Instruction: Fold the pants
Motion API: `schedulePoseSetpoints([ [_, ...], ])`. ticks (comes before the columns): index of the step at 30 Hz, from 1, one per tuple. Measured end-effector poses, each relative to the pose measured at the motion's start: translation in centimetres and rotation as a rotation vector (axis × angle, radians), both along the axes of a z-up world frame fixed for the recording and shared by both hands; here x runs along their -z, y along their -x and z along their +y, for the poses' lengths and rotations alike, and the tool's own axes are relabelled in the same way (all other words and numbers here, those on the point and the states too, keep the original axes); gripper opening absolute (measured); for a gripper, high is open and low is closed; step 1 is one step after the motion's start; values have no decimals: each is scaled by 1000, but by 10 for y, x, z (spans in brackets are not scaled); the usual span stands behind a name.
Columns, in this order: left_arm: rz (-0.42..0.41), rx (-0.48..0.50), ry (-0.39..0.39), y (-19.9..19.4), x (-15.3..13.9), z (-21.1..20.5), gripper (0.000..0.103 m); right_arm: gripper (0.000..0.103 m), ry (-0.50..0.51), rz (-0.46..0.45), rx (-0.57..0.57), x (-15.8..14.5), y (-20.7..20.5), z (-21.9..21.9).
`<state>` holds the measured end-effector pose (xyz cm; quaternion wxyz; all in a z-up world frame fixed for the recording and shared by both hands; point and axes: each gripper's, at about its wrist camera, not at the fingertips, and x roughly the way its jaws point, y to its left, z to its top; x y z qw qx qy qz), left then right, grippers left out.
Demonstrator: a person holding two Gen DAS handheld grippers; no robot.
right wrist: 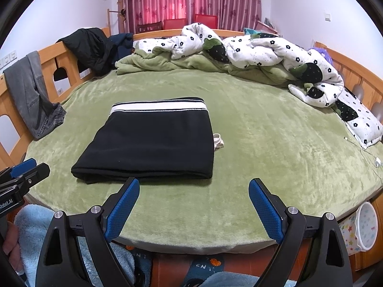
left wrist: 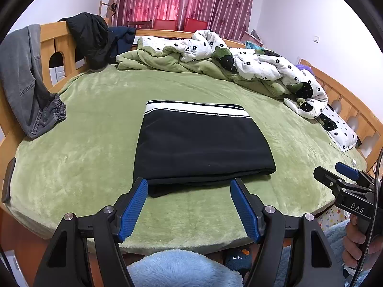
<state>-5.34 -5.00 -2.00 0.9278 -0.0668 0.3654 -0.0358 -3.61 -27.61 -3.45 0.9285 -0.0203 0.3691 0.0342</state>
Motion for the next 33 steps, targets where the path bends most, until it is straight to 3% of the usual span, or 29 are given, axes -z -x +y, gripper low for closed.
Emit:
schedulePoseSetpoints([
  [33, -1, -1, 2, 0, 1, 1, 71, 92, 13, -9, 5, -2, 3, -1],
])
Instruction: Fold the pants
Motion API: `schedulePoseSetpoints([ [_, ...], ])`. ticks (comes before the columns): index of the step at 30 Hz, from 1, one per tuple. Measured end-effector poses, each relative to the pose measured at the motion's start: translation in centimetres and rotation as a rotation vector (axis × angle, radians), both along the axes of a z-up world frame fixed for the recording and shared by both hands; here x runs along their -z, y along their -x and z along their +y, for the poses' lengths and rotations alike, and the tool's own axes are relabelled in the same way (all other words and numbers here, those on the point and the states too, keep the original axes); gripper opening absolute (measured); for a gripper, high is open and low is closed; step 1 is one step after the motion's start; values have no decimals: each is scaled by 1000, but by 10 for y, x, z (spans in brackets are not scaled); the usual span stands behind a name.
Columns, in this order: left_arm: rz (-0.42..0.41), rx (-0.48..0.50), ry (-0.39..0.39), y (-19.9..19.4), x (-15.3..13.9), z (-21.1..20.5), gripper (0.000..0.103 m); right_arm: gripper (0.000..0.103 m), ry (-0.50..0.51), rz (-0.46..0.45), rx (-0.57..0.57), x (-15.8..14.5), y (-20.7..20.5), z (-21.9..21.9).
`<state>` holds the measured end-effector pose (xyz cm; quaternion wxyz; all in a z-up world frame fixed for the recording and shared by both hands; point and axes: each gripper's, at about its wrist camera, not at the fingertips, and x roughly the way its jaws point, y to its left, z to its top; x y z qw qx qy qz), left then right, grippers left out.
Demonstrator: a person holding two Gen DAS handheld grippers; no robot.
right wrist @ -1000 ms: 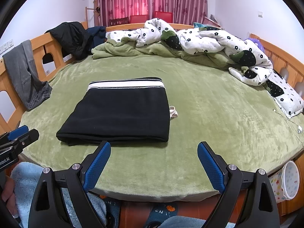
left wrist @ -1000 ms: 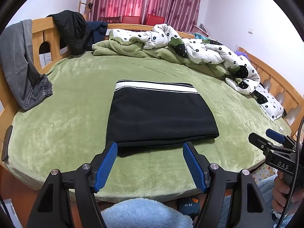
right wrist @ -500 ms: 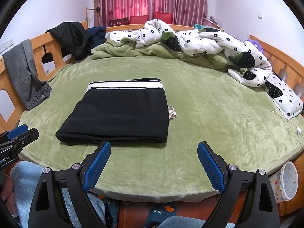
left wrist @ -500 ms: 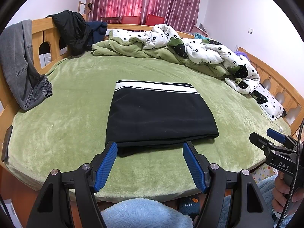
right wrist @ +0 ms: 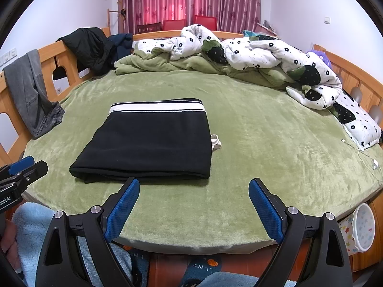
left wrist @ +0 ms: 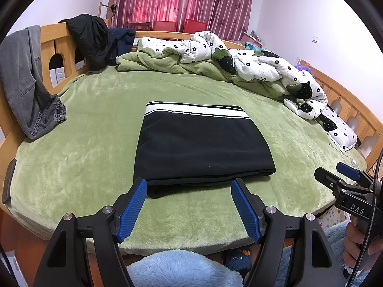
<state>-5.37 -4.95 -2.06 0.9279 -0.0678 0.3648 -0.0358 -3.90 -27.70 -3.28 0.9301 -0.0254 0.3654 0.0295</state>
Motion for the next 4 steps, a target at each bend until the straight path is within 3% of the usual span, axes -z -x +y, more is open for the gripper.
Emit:
schedulePoseSetpoints([
  [4, -3, 2, 1, 0, 0, 1, 71, 92, 2, -1, -1, 0, 0, 0],
])
